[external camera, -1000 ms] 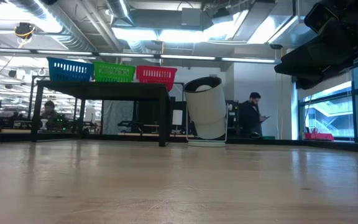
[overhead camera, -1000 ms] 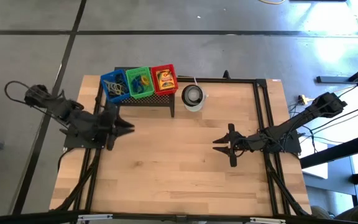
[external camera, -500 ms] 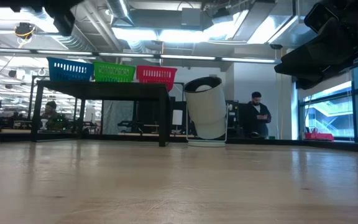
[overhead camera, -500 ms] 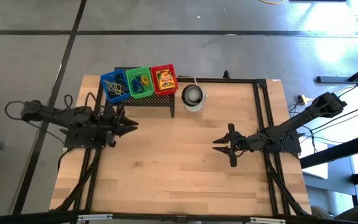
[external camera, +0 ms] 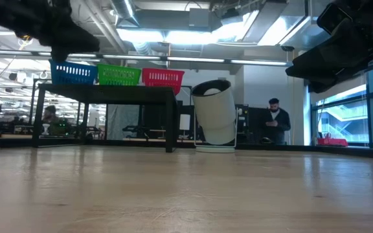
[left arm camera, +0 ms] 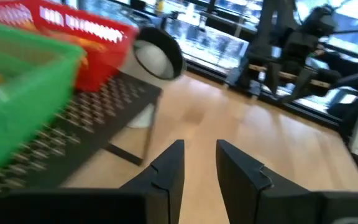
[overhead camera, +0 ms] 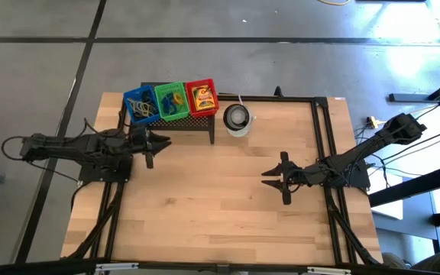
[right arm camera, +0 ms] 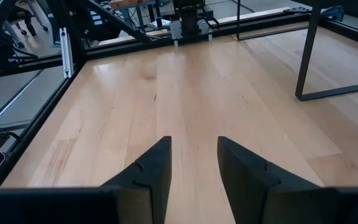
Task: Pick & Place Office Desk Supplies
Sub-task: Return to Home Position
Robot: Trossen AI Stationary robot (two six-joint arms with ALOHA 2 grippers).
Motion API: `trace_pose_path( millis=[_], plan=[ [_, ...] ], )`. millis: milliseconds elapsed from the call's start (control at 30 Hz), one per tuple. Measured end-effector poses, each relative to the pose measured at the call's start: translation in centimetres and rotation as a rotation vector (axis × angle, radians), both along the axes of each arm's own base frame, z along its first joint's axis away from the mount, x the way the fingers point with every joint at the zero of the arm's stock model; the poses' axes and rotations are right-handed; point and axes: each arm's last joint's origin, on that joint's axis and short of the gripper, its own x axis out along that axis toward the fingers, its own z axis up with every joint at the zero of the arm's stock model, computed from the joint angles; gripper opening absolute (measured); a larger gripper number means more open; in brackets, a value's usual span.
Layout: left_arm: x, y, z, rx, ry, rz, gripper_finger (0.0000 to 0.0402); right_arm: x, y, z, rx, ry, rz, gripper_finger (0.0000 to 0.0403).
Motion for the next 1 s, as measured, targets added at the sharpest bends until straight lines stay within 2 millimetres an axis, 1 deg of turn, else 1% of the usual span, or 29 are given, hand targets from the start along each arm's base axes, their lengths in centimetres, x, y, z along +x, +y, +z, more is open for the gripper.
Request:
trace_pose_path(
  millis=[100,200,267,433,533,633,1000],
  plan=[
    [0.5,-0.2,-1.8,-0.011,-0.045,-0.049,0.0085,0.0,0.0,0.0,0.0,0.0,0.0,0.013],
    [0.8,-0.2,-3.8,0.003,-0.1,-0.06,0.0083,0.0,0.0,0.0,0.0,0.0,0.0,0.013],
    [0.7,-0.1,-4.6,0.003,-0.105,-0.054,0.0082,0.0,0.0,0.0,0.0,0.0,0.0,0.0129],
    [0.6,0.1,-5.1,0.009,-0.088,-0.018,0.0085,0.0,0.0,0.0,0.0,0.0,0.001,0.0129],
    [0.4,0.4,-5.8,0.01,-0.011,0.053,0.0086,0.0,0.0,0.0,0.0,-0.001,0.0,0.0129],
    [0.2,0.5,-6.2,-0.014,0.021,0.114,0.0084,0.0,0.0,0.0,0.0,0.0,0.001,0.0129],
    [0.0,0.2,-7.2,-0.048,0.109,0.101,0.0086,0.0,0.0,0.0,0.0,0.0,0.0,0.0129]
  ],
)
